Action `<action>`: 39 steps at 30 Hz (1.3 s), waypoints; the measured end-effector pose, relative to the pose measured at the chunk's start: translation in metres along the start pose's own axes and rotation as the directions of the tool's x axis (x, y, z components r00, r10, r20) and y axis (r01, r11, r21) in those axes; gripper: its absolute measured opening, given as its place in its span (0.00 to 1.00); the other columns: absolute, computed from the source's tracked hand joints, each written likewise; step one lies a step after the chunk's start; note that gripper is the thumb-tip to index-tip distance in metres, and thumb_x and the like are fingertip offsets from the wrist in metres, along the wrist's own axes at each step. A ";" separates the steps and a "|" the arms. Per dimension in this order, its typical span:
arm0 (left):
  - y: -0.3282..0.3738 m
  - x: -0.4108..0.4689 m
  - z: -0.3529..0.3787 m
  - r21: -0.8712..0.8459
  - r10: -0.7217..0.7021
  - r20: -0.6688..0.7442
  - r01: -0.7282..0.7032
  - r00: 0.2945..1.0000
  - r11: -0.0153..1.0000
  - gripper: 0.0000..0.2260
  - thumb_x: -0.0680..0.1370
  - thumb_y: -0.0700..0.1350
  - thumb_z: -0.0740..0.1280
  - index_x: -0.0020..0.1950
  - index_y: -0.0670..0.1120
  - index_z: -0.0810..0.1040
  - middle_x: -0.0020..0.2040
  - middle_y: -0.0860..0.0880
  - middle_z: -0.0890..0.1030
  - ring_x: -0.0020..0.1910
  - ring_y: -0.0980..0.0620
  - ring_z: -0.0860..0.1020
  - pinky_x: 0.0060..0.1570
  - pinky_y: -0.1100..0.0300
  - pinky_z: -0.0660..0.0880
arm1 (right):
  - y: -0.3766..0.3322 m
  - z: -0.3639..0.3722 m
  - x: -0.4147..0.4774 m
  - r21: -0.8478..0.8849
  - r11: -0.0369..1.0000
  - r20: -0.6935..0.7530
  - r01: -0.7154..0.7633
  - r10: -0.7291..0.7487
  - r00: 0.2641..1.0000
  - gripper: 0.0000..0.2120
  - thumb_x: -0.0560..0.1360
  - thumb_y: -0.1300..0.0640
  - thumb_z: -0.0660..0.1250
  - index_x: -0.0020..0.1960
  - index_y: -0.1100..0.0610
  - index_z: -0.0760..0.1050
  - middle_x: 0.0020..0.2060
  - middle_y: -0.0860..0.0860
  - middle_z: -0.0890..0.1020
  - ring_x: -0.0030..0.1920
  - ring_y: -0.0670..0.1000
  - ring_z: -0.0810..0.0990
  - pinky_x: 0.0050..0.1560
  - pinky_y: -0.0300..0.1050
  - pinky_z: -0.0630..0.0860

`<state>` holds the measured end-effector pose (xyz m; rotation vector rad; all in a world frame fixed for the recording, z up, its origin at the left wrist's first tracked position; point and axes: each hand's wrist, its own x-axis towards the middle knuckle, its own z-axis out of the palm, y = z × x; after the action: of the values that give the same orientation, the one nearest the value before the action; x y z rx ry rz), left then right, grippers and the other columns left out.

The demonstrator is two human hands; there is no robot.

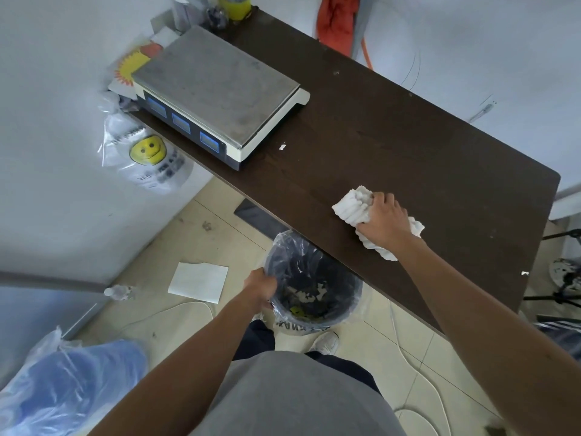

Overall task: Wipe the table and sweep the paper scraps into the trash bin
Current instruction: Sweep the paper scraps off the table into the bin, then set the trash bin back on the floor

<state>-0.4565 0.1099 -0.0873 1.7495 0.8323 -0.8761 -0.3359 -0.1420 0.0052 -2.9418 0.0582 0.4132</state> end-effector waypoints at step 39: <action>-0.141 0.038 -0.157 -0.710 -0.432 -0.239 0.147 0.870 0.688 0.16 0.79 0.32 0.56 0.65 0.37 0.74 0.56 0.39 0.81 0.42 0.43 0.82 0.24 0.58 0.79 | -0.223 0.162 -0.009 0.038 0.747 0.371 0.663 -0.627 0.685 0.31 0.72 0.49 0.71 0.69 0.59 0.63 0.59 0.57 0.73 0.56 0.56 0.77 0.51 0.48 0.79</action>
<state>-0.5270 0.3047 -0.1415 1.1413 1.5234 -0.3193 -0.3746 0.1055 -0.1101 -2.6596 -1.0514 0.8334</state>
